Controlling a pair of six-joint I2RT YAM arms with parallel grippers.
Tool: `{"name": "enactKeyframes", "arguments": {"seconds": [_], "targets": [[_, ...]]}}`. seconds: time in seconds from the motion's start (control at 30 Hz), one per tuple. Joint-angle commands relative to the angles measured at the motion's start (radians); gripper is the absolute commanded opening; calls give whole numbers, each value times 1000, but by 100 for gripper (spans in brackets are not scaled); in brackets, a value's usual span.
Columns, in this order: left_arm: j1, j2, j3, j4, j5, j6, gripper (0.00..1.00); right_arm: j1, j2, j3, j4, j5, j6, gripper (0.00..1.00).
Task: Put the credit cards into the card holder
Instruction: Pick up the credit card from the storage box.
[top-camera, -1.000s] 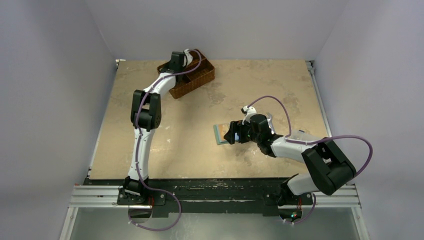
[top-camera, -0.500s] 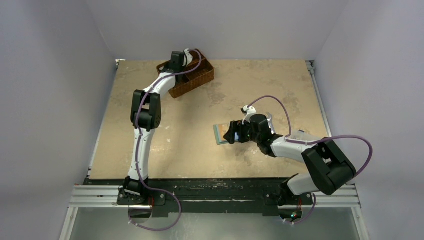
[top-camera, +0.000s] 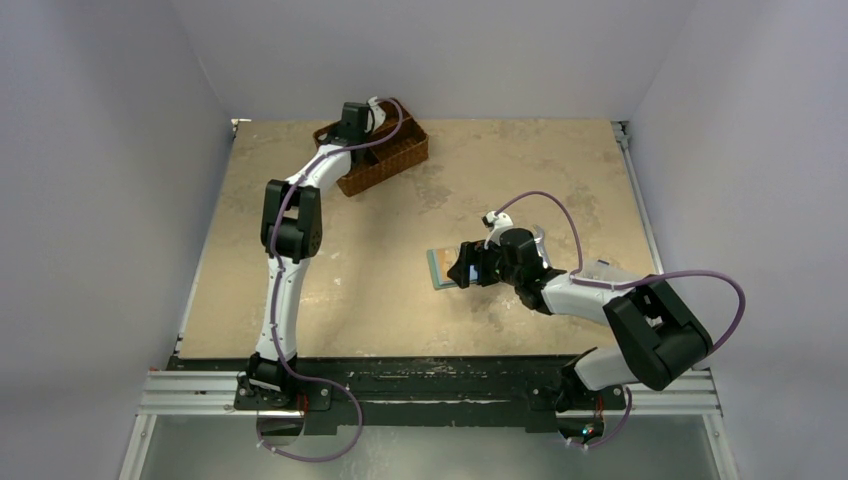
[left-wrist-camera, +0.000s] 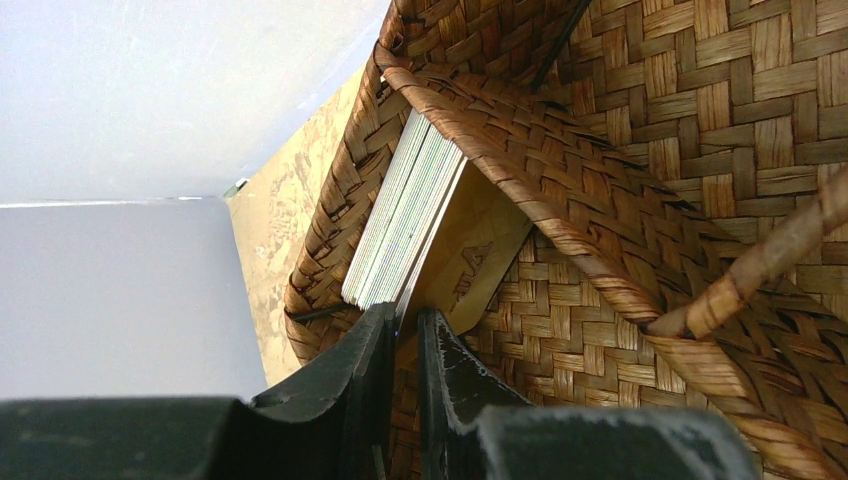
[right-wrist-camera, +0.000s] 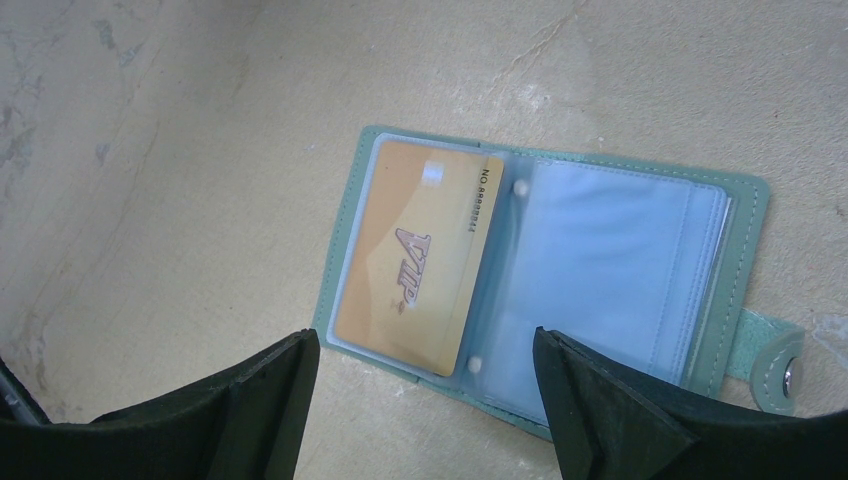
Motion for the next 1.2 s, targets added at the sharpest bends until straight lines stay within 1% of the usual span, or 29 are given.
{"name": "enactKeyframes", "arguments": {"seconds": [0.0, 0.13, 0.3, 0.4, 0.5, 0.6, 0.67, 0.9, 1.03, 1.1, 1.17], "targets": [[5, -76, 27, 39, -22, -17, 11, -3, -13, 27, 43, -14, -12, 87], [6, -66, 42, 49, -41, -10, 12, -3, -11, 28, 44, -15, -12, 87], [6, -62, 59, 54, -45, -6, 20, -3, -7, 29, 45, -17, -12, 87], [6, -61, 64, 60, -53, -1, 21, -3, -8, 29, 45, -17, -12, 87], [6, -56, 68, 60, -53, 5, 20, -3, -7, 30, 44, -19, -12, 87], [6, -52, 71, 61, -57, 9, 14, -3, -8, 31, 45, -20, -12, 87], [6, -54, 71, 61, -57, 9, 13, -3, -7, 31, 45, -20, -12, 87], [6, -71, 65, 44, -48, -2, 12, -3, -8, 31, 45, -23, -12, 88], [4, -108, 41, 20, -19, -28, 8, -3, -11, 32, 45, -27, -12, 88], [6, -124, 31, 3, 9, -45, 8, -3, -14, 32, 44, -28, -12, 88], [6, -128, 18, 11, 9, -40, 9, -3, -18, 31, 43, -29, -12, 88]]}}
